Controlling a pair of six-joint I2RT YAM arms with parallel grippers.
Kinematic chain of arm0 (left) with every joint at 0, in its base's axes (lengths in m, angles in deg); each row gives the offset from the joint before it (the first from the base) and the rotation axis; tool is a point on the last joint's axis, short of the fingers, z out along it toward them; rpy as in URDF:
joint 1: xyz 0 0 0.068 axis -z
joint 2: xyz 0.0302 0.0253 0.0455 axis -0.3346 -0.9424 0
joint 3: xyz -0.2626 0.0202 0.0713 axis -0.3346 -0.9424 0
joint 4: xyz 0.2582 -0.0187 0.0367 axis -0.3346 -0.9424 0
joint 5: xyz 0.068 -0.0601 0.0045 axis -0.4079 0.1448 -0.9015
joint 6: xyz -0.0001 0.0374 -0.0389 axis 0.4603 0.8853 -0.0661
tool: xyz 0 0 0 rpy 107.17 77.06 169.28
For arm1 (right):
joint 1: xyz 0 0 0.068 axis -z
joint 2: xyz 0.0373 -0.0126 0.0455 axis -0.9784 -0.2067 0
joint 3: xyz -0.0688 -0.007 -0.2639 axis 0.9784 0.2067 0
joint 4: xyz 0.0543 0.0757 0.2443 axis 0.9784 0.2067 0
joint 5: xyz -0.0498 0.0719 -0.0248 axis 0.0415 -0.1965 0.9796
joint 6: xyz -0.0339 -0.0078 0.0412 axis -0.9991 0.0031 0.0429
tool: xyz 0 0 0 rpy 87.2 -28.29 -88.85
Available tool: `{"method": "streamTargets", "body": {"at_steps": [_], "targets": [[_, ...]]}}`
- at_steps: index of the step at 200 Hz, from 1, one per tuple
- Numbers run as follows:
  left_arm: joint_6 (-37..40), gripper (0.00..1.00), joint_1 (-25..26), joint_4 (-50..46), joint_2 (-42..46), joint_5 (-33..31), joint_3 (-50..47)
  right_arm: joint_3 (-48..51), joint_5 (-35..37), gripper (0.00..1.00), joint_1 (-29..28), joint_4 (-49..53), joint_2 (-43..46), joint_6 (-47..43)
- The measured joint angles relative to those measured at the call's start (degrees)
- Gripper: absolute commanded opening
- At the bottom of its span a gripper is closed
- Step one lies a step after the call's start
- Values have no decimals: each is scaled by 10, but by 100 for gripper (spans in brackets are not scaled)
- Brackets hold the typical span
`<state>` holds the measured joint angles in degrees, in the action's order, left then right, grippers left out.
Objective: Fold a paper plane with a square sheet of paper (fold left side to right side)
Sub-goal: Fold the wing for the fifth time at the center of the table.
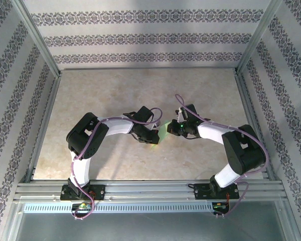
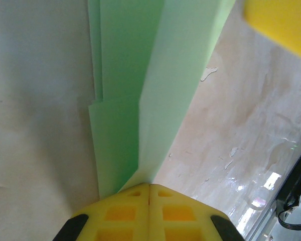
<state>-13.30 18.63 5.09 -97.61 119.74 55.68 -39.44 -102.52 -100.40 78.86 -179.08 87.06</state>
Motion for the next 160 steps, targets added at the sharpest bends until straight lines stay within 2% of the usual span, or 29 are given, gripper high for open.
{"method": "streamTargets", "body": {"at_steps": [55,160], "targets": [[4,0,0,2,0,1,-1,33,0,0,-45,-57,-6,19],[4,0,0,2,1,0,-1,33,11,0,-44,-92,-48,19]]}}
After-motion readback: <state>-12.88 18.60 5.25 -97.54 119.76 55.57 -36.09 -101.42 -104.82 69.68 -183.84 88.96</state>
